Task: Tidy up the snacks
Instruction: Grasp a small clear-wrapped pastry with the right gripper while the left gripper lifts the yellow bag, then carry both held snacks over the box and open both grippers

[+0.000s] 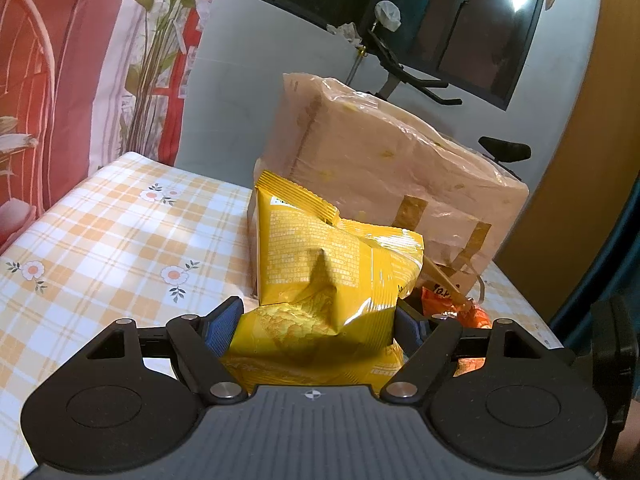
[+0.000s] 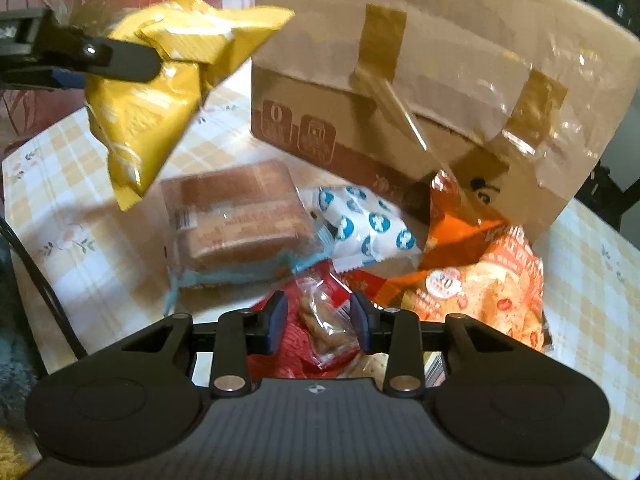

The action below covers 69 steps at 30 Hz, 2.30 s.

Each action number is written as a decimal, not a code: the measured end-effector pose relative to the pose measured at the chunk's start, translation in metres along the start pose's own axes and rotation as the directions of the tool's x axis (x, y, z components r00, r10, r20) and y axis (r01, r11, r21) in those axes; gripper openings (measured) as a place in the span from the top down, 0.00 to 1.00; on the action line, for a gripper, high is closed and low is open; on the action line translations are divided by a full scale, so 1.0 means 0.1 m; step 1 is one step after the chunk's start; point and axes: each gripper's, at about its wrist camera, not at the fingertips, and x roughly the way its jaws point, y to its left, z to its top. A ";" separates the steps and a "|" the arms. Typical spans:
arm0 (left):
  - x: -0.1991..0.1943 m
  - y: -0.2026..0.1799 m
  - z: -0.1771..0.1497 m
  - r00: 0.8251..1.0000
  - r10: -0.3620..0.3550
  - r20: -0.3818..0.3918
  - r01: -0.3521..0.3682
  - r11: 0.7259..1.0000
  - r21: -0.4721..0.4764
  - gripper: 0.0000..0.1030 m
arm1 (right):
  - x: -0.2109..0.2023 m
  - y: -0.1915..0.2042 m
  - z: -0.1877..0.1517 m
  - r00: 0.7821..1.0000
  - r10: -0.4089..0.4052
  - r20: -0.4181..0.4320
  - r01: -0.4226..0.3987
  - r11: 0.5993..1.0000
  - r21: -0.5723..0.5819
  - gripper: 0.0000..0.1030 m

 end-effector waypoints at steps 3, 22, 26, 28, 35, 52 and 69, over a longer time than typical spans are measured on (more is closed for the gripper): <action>0.00 0.00 0.00 1.000 0.003 -0.001 -0.003 1.000 0.001 0.22 | 0.02 0.02 -0.01 1.000 0.015 0.012 -0.015 1.000 0.008 0.64; -0.03 -0.05 0.02 1.000 0.027 0.011 -0.027 0.998 0.048 0.22 | -0.30 -0.16 -0.06 0.982 0.082 0.170 -0.109 0.982 0.156 0.81; -0.12 -0.10 0.11 0.998 0.019 0.060 -0.024 0.996 0.083 0.22 | -0.56 -0.30 -0.03 0.961 0.056 0.270 -0.113 0.973 0.201 0.81; -0.20 -0.15 0.19 0.996 0.009 0.092 -0.018 0.994 0.106 0.22 | -0.67 -0.38 0.02 0.949 0.042 0.313 -0.115 0.969 0.219 0.81; -0.45 -0.30 0.73 0.975 -0.047 0.217 0.008 0.984 0.177 0.22 | -1.11 -0.61 0.39 0.876 -0.013 0.483 -0.099 0.974 0.205 0.81; 0.69 -0.86 2.06 0.965 -0.062 0.255 0.012 0.981 0.193 0.22 | -0.86 -1.27 1.31 0.805 -0.214 0.553 0.041 0.950 0.309 0.81; 1.09 -0.66 1.97 0.991 0.056 0.121 -0.085 0.965 0.250 0.13 | -0.53 -1.35 1.26 0.849 -0.234 0.473 0.043 0.924 0.380 0.72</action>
